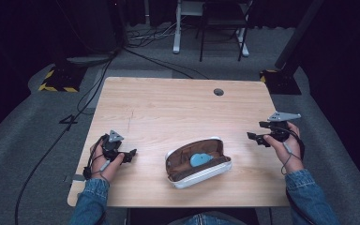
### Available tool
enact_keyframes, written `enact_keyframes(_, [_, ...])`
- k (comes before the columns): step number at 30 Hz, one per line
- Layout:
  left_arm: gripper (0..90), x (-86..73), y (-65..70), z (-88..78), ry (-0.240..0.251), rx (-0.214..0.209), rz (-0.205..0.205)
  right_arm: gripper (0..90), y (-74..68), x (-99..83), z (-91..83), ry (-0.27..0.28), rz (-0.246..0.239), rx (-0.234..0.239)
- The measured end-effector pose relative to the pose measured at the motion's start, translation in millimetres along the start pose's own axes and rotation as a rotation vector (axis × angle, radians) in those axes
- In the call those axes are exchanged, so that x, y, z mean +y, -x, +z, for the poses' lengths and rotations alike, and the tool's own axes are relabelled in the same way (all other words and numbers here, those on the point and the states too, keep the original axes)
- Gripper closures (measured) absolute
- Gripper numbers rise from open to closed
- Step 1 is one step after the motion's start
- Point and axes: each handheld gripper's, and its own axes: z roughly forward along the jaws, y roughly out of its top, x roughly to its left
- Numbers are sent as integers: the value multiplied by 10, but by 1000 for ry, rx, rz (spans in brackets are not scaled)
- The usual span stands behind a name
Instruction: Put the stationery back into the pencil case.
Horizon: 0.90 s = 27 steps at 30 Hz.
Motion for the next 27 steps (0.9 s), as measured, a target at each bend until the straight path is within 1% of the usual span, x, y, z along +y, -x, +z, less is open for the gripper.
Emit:
enact_keyframes(5, [145,1,1,-1,-2,0,-1,205,114,-151,81,-5,33,-33])
enact_keyframes(6, [145,1,1,-1,-2,0,-1,205,114,-151,81,-5,33,-33])
enact_keyframes(9, [145,0,0,0,0,0,0,206,177,-247,126,-11,52,-56])
enact_keyframes(13, [145,1,-1,-1,-1,1,3,207,224,-353,177,-23,76,-73])
enact_keyframes(15, [145,0,1,0,1,0,-1,205,233,-400,202,-28,89,-79])
enact_keyframes(21, [145,0,0,0,0,0,1,202,248,-479,242,-51,94,-97])
enact_keyframes(24, [145,0,0,0,0,0,1,189,240,-510,264,-58,105,-108])
enact_keyframes(27, [145,0,1,0,0,0,0,179,229,-536,293,-74,104,-117])
